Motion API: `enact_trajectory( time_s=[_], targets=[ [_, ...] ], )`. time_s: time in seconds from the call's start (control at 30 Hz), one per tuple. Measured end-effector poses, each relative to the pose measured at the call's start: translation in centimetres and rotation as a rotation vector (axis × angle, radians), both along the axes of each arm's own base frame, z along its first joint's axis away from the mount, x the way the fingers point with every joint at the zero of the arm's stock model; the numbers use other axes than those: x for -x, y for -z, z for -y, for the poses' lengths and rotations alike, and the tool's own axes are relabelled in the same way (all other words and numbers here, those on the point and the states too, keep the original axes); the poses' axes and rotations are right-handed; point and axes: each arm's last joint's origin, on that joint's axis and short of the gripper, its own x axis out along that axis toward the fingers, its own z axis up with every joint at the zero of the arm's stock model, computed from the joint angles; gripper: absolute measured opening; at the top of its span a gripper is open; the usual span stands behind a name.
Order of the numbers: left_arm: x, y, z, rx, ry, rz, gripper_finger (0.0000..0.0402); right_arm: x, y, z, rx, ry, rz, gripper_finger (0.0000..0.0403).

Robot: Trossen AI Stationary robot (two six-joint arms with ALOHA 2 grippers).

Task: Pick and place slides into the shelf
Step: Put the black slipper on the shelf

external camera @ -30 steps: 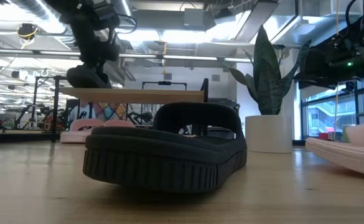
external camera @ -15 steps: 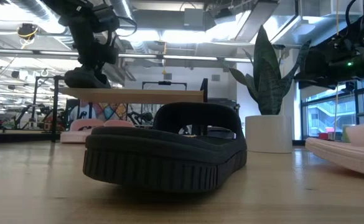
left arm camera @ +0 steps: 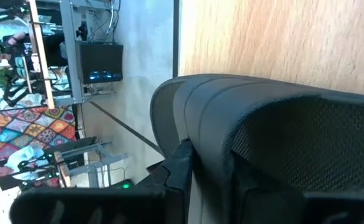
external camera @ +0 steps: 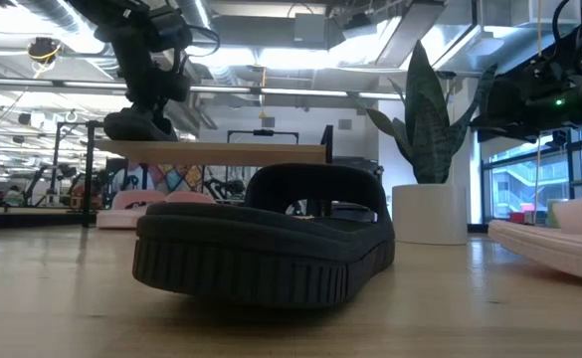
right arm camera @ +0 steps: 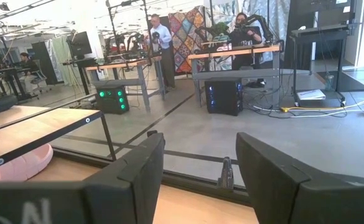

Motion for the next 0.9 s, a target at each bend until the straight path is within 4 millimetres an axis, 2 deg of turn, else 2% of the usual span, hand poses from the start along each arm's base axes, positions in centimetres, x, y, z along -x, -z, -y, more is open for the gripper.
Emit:
enact_trajectory(
  time_s=[0.13, 0.43, 0.67, 0.9],
  targets=[
    [-0.1, 0.0, 0.0, 0.008, 0.009, 0.012, 0.0069, 0.0, 0.0, 0.0, 0.000, 0.000, -0.001, 0.0200],
    [0.0, 0.0, 0.0, -0.005, -0.011, -0.001, 0.0162, 0.0, 0.0, 0.0, 0.001, 0.000, -0.003, 0.0200],
    [-0.2, -1.5, -0.1, -0.019, -0.018, 0.055, 0.0175, 0.0, 0.0, 0.0, 0.001, 0.000, -0.003, 0.0200],
    [0.1, -1.9, 0.5, 0.107, -0.020, 0.088, 0.0175, 0.0, 0.0, 0.0, 0.004, 0.001, -0.008, 0.0200]
  ],
)
